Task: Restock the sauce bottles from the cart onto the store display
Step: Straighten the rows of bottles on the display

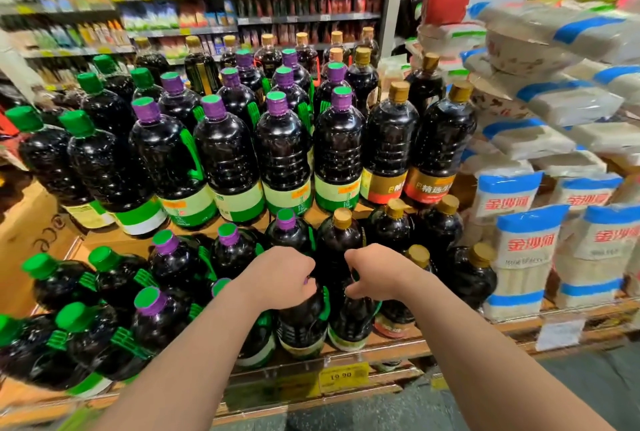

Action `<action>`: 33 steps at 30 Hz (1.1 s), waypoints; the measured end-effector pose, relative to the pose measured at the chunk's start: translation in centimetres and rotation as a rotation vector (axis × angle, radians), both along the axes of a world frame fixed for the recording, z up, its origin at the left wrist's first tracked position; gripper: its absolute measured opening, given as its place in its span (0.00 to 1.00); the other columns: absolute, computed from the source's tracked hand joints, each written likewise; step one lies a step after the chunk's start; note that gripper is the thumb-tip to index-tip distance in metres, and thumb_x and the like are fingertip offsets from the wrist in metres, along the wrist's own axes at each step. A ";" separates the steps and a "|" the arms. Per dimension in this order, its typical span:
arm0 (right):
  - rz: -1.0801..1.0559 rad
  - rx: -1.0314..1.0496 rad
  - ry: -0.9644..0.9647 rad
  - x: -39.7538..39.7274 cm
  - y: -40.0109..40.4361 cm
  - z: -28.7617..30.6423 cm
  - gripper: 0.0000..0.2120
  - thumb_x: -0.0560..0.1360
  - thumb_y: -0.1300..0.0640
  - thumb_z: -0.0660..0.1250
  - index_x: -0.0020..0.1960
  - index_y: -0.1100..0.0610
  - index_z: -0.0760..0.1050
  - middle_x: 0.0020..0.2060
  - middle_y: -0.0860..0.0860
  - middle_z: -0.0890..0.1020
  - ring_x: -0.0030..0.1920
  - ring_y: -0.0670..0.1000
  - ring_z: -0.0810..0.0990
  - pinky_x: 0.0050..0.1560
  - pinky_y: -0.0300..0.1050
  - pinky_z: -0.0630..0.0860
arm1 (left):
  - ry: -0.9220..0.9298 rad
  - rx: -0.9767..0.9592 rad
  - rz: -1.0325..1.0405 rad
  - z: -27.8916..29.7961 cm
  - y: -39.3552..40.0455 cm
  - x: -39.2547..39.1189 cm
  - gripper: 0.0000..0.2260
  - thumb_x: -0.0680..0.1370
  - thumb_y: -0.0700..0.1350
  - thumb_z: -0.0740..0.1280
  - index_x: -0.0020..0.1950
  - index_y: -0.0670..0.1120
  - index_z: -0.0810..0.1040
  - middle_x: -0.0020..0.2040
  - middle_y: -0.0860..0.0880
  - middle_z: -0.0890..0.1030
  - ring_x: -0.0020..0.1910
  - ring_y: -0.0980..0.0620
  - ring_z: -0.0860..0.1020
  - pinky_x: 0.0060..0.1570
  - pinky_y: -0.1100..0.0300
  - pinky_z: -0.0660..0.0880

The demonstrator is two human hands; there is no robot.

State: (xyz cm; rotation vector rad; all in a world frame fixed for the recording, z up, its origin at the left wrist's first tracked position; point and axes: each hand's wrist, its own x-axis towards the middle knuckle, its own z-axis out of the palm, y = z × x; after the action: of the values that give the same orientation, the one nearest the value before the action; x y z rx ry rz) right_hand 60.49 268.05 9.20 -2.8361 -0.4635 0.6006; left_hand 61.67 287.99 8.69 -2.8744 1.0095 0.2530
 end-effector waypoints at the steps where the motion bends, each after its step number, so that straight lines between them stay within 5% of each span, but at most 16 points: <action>1: 0.001 -0.013 0.000 0.1 0.1 0.0 0.15 0.74 0.49 0.70 0.53 0.57 0.71 0.38 0.49 0.75 0.40 0.51 0.75 0.38 0.45 0.74 | 0.019 -0.005 0.029 0.0 -0.1 0.1 0.13 0.80 0.52 0.58 0.41 0.45 0.72 0.30 0.53 0.69 0.30 0.54 0.67 0.31 0.59 0.63; 5: 0.003 -0.084 0.017 0.3 0.1 0.1 0.20 0.73 0.43 0.69 0.56 0.57 0.72 0.40 0.49 0.76 0.43 0.52 0.76 0.41 0.48 0.77 | 0.139 0.011 0.141 0.4 -0.2 0.6 0.19 0.78 0.59 0.61 0.50 0.44 0.78 0.37 0.51 0.77 0.38 0.51 0.76 0.37 0.55 0.76; 9: -0.049 -0.139 -0.043 1.1 0.2 0.9 0.24 0.72 0.35 0.65 0.46 0.57 0.76 0.38 0.50 0.80 0.40 0.52 0.79 0.35 0.45 0.75 | 0.031 0.012 0.282 1.6 -0.5 1.2 0.28 0.76 0.70 0.55 0.37 0.45 0.74 0.32 0.48 0.77 0.33 0.50 0.77 0.29 0.57 0.72; 13: -0.113 -0.096 -0.299 2.9 0.5 1.7 0.14 0.77 0.46 0.64 0.49 0.57 0.69 0.45 0.53 0.78 0.44 0.55 0.78 0.42 0.50 0.79 | -0.228 -0.117 0.452 2.7 -1.1 2.5 0.15 0.81 0.57 0.60 0.55 0.46 0.71 0.47 0.46 0.76 0.45 0.45 0.78 0.38 0.54 0.73; 20: -0.113 -0.101 -0.325 7.1 1.7 1.2 0.13 0.79 0.57 0.63 0.62 0.56 0.68 0.53 0.56 0.73 0.48 0.58 0.78 0.43 0.51 0.78 | -0.128 -0.046 0.452 1.7 -2.0 6.1 0.16 0.82 0.54 0.58 0.64 0.45 0.70 0.61 0.42 0.68 0.46 0.43 0.78 0.43 0.52 0.76; 27: -0.039 -0.089 -0.180 9.0 1.8 -0.3 0.13 0.79 0.51 0.61 0.59 0.57 0.67 0.49 0.56 0.78 0.50 0.59 0.78 0.46 0.54 0.78 | -0.019 0.109 0.418 0.3 -1.5 8.6 0.20 0.81 0.56 0.59 0.66 0.43 0.71 0.60 0.43 0.77 0.57 0.42 0.77 0.52 0.51 0.76; 33: -0.055 -0.021 -0.094 9.7 1.0 0.5 0.16 0.75 0.45 0.68 0.49 0.59 0.75 0.42 0.53 0.79 0.45 0.55 0.78 0.43 0.48 0.76 | -0.024 0.101 0.348 0.3 -0.3 9.3 0.18 0.82 0.58 0.57 0.58 0.44 0.73 0.49 0.46 0.79 0.48 0.44 0.78 0.40 0.54 0.73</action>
State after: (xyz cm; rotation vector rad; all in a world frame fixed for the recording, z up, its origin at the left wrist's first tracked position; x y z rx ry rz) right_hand 70.16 269.01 9.67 -2.8958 -0.3960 0.4658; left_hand 70.96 287.71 9.03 -2.9338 0.4715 0.2811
